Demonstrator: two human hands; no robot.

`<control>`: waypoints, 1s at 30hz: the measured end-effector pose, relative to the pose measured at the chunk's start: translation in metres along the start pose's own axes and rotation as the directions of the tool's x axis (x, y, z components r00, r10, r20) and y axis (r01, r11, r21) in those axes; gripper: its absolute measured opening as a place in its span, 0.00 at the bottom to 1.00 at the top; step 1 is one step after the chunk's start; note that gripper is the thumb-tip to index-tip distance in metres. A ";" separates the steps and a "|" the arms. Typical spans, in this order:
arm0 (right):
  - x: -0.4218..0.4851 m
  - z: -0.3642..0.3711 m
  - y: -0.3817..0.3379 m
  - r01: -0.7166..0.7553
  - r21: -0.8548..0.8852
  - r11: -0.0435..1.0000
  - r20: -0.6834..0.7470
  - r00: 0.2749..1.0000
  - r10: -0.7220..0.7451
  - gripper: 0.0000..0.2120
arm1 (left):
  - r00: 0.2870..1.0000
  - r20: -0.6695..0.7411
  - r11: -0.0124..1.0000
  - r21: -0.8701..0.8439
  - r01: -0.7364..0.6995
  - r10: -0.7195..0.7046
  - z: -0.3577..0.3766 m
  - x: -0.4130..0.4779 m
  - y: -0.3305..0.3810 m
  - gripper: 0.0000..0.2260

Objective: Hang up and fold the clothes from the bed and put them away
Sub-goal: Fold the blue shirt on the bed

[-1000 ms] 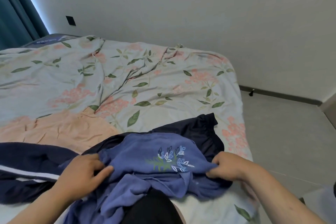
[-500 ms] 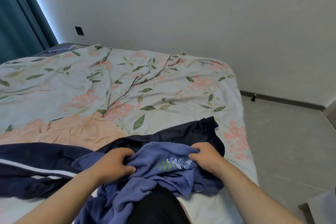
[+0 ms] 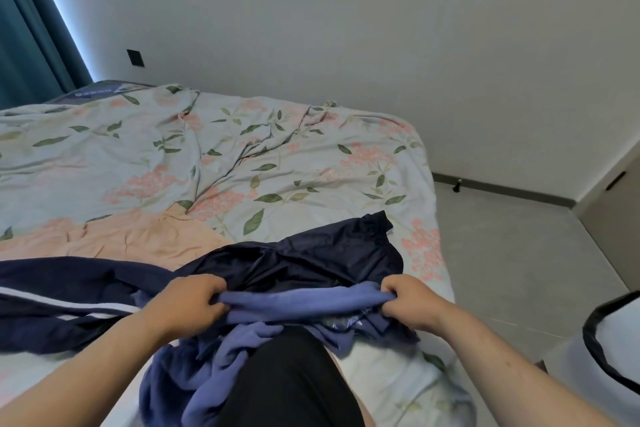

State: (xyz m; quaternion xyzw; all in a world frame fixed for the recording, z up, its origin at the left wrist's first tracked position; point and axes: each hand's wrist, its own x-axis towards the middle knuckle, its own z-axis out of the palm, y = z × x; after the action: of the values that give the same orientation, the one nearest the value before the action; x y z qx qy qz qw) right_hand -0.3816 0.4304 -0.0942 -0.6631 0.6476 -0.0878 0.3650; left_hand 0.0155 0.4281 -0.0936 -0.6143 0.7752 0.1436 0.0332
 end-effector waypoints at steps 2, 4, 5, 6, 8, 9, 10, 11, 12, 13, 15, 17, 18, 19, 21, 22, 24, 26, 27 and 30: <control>-0.001 -0.005 0.001 -0.055 0.242 0.969 -0.087 0.993 0.079 0.12 | 0.989 -0.081 0.989 -0.091 0.116 -0.123 -0.003 0.004 -0.006 0.12; 0.000 -0.009 -0.001 -0.095 0.491 0.866 -0.097 0.982 0.162 0.07 | 0.955 -0.170 0.943 -0.269 0.194 -0.245 -0.009 0.013 -0.011 0.12; 0.001 -0.011 -0.001 -0.099 0.586 0.804 -0.099 0.976 0.192 0.05 | 0.930 -0.200 0.898 -0.383 0.215 -0.308 -0.013 0.019 -0.012 0.13; 0.003 -0.012 0.000 -0.099 0.657 0.747 -0.106 0.969 0.222 0.06 | 0.908 -0.204 0.839 -0.494 0.228 -0.367 -0.016 0.025 -0.014 0.14; 0.004 -0.016 -0.001 -0.078 0.736 0.672 -0.130 0.958 0.254 0.08 | 0.881 -0.167 0.717 -0.656 0.237 -0.443 -0.023 0.034 -0.017 0.16; 0.004 -0.018 -0.002 -0.061 0.759 0.648 -0.142 0.956 0.256 0.09 | 0.871 -0.144 0.661 -0.712 0.238 -0.469 -0.025 0.038 -0.019 0.17; 0.005 -0.021 -0.002 -0.039 0.778 0.627 -0.155 0.955 0.252 0.09 | 0.864 -0.127 0.609 -0.759 0.231 -0.487 -0.029 0.041 -0.020 0.17; 0.005 -0.024 -0.002 -0.022 0.791 0.612 -0.164 0.955 0.247 0.10 | 0.859 -0.106 0.550 -0.805 0.222 -0.501 -0.032 0.045 -0.021 0.17; 0.004 -0.027 -0.002 -0.012 0.798 0.602 -0.168 0.956 0.242 0.11 | 0.856 -0.087 0.489 -0.848 0.206 -0.510 -0.036 0.048 -0.021 0.16; 0.004 -0.028 -0.002 -0.003 0.806 0.591 -0.172 0.956 0.239 0.12 | 0.854 -0.077 0.450 -0.872 0.192 -0.515 -0.040 0.050 -0.020 0.16; 0.003 -0.031 -0.002 0.022 0.829 0.559 -0.178 0.958 0.226 0.14 | 0.845 -0.113 0.460 -0.872 0.168 -0.523 -0.046 0.057 -0.020 0.16; 0.002 -0.032 -0.002 0.038 0.842 0.539 -0.179 0.961 0.211 0.14 | 0.819 -0.188 0.503 -0.853 0.137 -0.542 -0.048 0.063 -0.020 0.14; 0.001 -0.033 -0.003 0.037 0.843 0.536 -0.177 0.961 0.212 0.14 | 0.809 -0.214 0.521 -0.844 0.130 -0.547 -0.047 0.065 -0.020 0.12; 0.002 -0.033 -0.003 0.030 0.844 0.535 -0.173 0.961 0.218 0.14 | 0.796 -0.231 0.555 -0.817 0.153 -0.559 -0.046 0.066 -0.018 0.09; 0.002 -0.030 -0.006 0.015 0.826 0.564 -0.176 0.957 0.232 0.11 | 0.771 -0.298 0.712 -0.648 0.269 -0.562 -0.040 0.062 -0.005 0.10; 0.003 -0.028 -0.007 0.017 0.795 0.607 -0.195 0.954 0.228 0.10 | 0.781 -0.349 0.787 -0.552 0.275 -0.518 -0.036 0.060 0.009 0.14; 0.006 -0.023 -0.016 0.061 0.720 0.691 -0.263 0.946 0.189 0.14 | 0.892 -0.348 0.851 -0.521 0.072 -0.289 -0.028 0.050 0.050 0.15; 0.010 -0.023 -0.031 0.123 0.644 0.755 -0.336 0.932 0.135 0.19 | 0.982 -0.187 0.838 -0.534 -0.114 0.014 -0.021 0.039 0.103 0.16; 0.011 -0.024 -0.041 0.160 0.604 0.780 -0.370 0.924 0.097 0.19 | 0.986 -0.128 0.842 -0.516 -0.158 0.106 -0.016 0.036 0.126 0.16; 0.013 -0.033 -0.071 0.274 0.545 0.793 -0.420 0.907 -0.024 0.15 | 0.961 -0.226 0.843 -0.476 -0.250 0.157 -0.008 0.038 0.167 0.11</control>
State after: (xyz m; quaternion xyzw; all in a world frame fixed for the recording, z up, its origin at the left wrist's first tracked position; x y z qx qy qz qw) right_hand -0.3433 0.3984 -0.0327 -0.5344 0.5916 -0.4451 0.4078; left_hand -0.1537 0.4246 -0.0640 -0.5259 0.7721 0.2867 -0.2123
